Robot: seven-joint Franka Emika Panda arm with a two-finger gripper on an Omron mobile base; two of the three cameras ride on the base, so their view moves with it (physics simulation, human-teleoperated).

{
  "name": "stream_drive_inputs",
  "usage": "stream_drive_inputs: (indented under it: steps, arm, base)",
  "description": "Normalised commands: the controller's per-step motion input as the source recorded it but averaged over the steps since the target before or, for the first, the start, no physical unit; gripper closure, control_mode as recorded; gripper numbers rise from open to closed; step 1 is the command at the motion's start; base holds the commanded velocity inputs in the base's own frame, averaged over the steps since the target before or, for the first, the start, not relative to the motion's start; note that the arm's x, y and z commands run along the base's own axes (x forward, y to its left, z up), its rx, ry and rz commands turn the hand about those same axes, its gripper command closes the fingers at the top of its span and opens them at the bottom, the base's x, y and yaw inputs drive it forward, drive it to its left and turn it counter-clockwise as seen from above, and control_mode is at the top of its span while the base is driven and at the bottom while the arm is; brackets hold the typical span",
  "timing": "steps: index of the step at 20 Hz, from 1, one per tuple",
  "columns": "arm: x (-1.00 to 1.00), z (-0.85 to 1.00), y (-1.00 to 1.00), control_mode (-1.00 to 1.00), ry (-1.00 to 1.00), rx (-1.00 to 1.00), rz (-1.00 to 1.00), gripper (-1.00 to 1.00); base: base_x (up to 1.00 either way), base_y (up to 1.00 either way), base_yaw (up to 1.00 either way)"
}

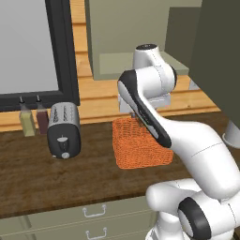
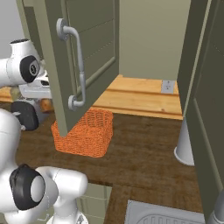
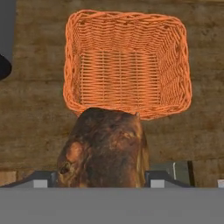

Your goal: Open the cabinet, pick up the bread from the cabinet and place it in the basket. Then move the basket to the dining counter.

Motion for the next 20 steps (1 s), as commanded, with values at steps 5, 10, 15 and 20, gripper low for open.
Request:
stream_drive_inputs:
  steps: [5,10,15,20]
  arm:
    - [0.38,-0.65,-0.38,-1.00,0.06,-0.02,-0.13,1.00]
    - [0.55,-0.56,-0.01,-1.00,-0.02,0.00,-0.02,1.00]
    - [0.63,-0.58,-0.04,-1.00,-0.01,0.00,0.00,1.00]
    - [0.35,-0.41,-0.11,-1.00,-0.01,0.02,0.00,1.00]
  base:
    - [0.00,0.00,0.00]
    - [0.00,0.00,0.00]
    - [0.00,0.00,0.00]
    - [0.00,0.00,0.00]
